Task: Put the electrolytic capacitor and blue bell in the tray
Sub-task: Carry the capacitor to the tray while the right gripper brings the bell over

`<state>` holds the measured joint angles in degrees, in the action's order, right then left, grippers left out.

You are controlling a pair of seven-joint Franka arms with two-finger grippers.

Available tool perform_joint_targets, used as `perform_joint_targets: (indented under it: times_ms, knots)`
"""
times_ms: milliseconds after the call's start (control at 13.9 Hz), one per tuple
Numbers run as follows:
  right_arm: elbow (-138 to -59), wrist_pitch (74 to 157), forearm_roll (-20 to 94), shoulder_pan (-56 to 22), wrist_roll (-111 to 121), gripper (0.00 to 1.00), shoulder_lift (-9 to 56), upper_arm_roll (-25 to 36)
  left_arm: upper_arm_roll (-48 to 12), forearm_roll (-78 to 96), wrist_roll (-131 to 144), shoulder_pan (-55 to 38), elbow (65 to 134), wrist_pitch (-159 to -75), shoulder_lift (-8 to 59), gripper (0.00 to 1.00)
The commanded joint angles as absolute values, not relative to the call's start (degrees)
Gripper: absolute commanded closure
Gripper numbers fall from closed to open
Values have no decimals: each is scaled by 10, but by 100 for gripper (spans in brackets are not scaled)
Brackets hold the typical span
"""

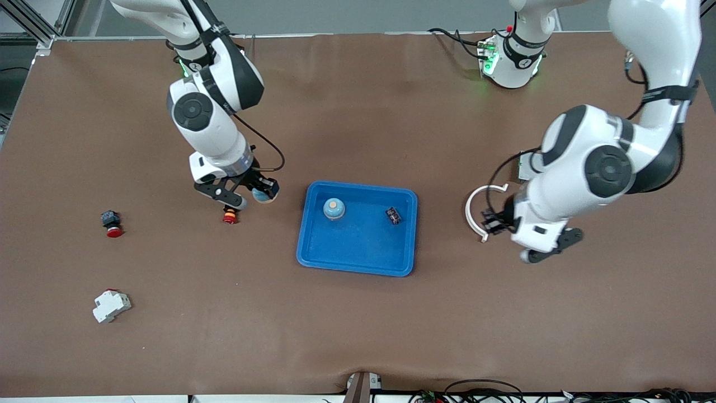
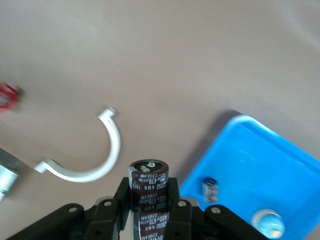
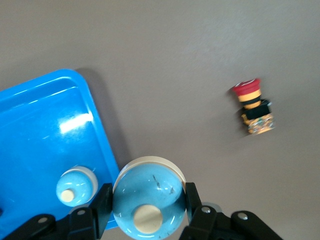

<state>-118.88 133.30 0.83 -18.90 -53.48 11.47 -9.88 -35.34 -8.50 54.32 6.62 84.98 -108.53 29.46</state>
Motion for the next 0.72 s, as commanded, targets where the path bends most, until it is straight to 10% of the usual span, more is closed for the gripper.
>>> perform_joint_targets:
  times_ms: [0, 646]
  knots:
    - [-1138, 1324, 4, -212, -575, 100, 153, -92, -337, -76, 621, 6, 767, -1070, 359, 100]
    - [-1035, 1306, -38, -227, -641, 100, 243, -91, -176, -76, 798, -207, 736, -1236, 438, 100]
